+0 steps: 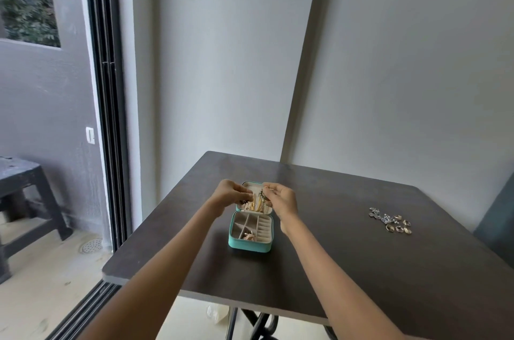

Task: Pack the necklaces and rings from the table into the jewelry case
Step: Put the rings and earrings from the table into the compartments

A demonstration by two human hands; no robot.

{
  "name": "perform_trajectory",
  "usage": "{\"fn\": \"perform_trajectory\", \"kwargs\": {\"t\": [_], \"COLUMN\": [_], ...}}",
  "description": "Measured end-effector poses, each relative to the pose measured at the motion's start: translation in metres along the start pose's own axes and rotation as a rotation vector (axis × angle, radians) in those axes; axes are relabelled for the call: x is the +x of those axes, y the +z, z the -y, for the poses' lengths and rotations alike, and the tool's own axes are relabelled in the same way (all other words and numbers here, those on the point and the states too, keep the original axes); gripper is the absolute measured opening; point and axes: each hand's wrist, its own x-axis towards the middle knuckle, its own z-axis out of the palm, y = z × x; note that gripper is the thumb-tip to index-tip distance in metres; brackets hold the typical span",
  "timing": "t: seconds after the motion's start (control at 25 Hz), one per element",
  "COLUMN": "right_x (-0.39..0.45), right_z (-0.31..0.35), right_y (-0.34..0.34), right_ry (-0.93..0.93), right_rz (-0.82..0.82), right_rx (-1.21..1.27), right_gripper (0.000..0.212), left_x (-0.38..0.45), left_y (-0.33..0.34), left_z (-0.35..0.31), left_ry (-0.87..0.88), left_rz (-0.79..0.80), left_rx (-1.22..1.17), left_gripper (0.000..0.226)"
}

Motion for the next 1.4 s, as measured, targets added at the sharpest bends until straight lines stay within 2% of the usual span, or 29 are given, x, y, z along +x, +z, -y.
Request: {"fn": "perform_trajectory", "kwargs": {"t": [0.12, 0.24, 0.4, 0.52, 0.68, 0.8, 0.96, 1.04, 1.2, 1.28, 1.4], "right_x": [-0.007, -0.014, -0.016, -0.017, -0.014, -0.015, -0.016, -0.017, -0.014, -0.013, -0.023], "right_z": [-0.012, -0.016, -0.017, -0.013, -0.006, 0.0, 0.008, 0.011, 0.003, -0.002, 0.003], "right_y": [0.017, 0.02, 0.021, 0.023, 0.026, 0.033, 0.045, 0.043, 0.036, 0.032, 0.026], "right_ry": [0.059, 0.069, 0.118, 0.147, 0.179, 0.154, 0.116, 0.107, 0.102, 0.129, 0.166], "right_rz": [-0.012, -0.016, -0.014, 0.014, 0.039, 0.097, 0.175, 0.176, 0.088, 0.086, 0.122], "right_rx": [-0.079, -0.207, -0.219, -0.263, -0.291, -0.376, -0.532, -0.577, -0.683, -0.69, -0.575], "right_gripper": [0.015, 0.019, 0.018, 0.017, 0.015, 0.014, 0.021, 0.023, 0.028, 0.027, 0.019], "left_x": [-0.005, -0.002, 0.002, 0.004, 0.004, 0.002, 0.003, 0.004, 0.0, -0.001, 0.001], "left_y": [-0.004, -0.001, 0.006, 0.01, 0.012, 0.013, 0.01, 0.008, 0.005, 0.004, 0.003], "left_z": [0.011, 0.013, 0.014, 0.015, 0.01, 0.005, 0.007, 0.009, 0.011, 0.015, 0.019], "left_ry": [-0.033, -0.041, -0.025, -0.006, -0.002, -0.008, -0.027, -0.043, -0.05, -0.079, -0.099], "left_rz": [0.024, 0.036, -0.011, -0.022, -0.015, -0.03, -0.062, -0.051, -0.005, 0.015, 0.021], "left_rx": [0.086, 0.279, 0.551, 0.667, 0.694, 0.691, 0.675, 0.677, 0.763, 0.809, 0.819], "left_gripper": [0.025, 0.022, 0.018, 0.02, 0.023, 0.008, 0.013, 0.02, 0.019, 0.023, 0.03]}}
